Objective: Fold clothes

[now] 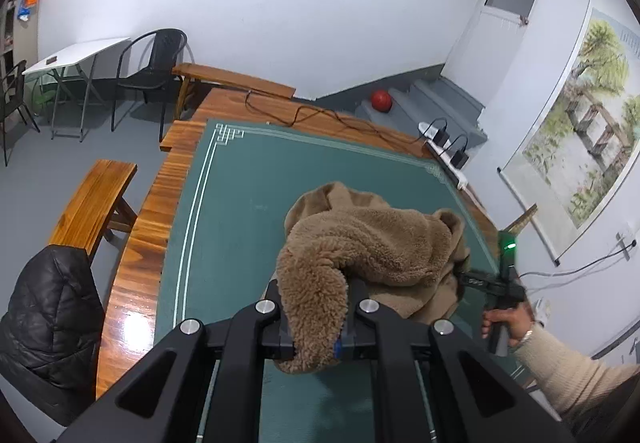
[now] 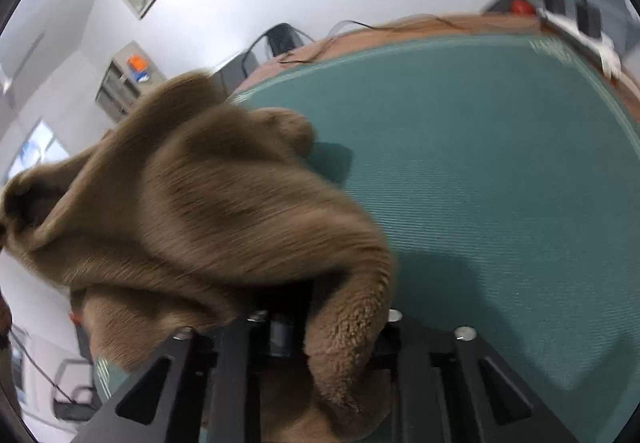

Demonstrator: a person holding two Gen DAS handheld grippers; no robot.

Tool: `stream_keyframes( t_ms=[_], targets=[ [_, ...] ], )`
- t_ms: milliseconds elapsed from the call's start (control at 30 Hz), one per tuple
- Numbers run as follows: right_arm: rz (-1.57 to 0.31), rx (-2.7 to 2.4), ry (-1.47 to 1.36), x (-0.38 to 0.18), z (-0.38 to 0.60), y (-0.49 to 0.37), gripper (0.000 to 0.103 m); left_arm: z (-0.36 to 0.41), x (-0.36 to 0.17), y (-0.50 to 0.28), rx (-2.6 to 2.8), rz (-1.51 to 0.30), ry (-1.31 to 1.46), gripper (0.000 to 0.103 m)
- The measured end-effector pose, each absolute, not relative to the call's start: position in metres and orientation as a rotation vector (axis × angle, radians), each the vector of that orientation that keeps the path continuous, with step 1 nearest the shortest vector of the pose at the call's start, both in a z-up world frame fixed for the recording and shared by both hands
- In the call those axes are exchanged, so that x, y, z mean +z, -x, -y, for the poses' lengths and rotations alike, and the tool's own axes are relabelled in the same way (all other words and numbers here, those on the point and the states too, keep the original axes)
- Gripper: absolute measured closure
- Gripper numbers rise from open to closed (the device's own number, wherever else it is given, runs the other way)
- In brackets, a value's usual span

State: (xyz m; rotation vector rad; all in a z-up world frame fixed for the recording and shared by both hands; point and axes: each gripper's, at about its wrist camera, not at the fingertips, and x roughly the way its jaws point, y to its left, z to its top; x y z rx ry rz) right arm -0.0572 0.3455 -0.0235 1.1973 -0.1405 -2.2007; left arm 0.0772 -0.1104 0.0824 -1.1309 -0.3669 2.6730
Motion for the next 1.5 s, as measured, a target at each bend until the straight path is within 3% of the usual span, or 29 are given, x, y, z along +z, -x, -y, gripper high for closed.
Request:
stream_keyframes(
  t_ms=[200,433,533,567,600,667,733,767,800,900,1100,1333,1500],
  targets=[
    [0.055,-2.313,-1.057,0.012,-0.35,0.019,0.085,0.109,0.024,-0.058,2.604,0.395,1.27,0.086],
    [0.059,-2.308,-1.109,0.007,-0.35,0.029,0.085,0.107,-0.035,-0.031,2.511,0.389,1.43,0.083],
    [0.061,-2.302,-1.132,0.004,-0.349,0.036,0.085,0.107,-0.05,-0.025,2.471,0.39,1.47,0.065],
    [0.064,-2.298,-1.134,0.001,-0.348,0.038,0.085,0.106,-0.054,-0.024,2.466,0.392,1.484,0.051],
    [0.067,-2.29,-1.142,-0.003,-0.348,0.043,0.084,0.108,-0.059,-0.024,2.462,0.402,1.493,0.045],
    [0.083,-2.275,-1.168,-0.013,-0.347,0.055,0.083,0.11,-0.068,-0.022,2.458,0.43,1.508,0.045],
    [0.114,-2.262,-1.211,-0.025,-0.347,0.063,0.082,0.111,-0.074,-0.021,2.459,0.468,1.52,0.045],
    [0.106,-2.283,-1.209,-0.025,-0.346,0.063,0.082,0.111,-0.075,-0.02,2.462,0.493,1.519,0.052],
    [0.096,-2.308,-1.204,-0.025,-0.346,0.062,0.082,0.111,-0.075,-0.02,2.466,0.507,1.517,0.067],
    [0.065,-2.381,-1.188,-0.024,-0.344,0.059,0.083,0.106,-0.067,-0.02,2.524,0.487,1.524,0.085],
    [-0.071,-2.616,-0.949,0.028,-0.348,0.04,0.084,0.108,-0.006,-0.037,2.756,0.481,1.36,0.09],
    [-0.216,-2.864,-0.523,0.116,-0.359,0.013,0.086,0.084,0.119,-0.082,2.919,0.396,0.908,0.09],
    [-0.204,-2.983,-0.126,0.209,-0.383,-0.017,0.086,0.062,0.207,-0.12,2.96,0.353,0.565,0.09]
  ],
)
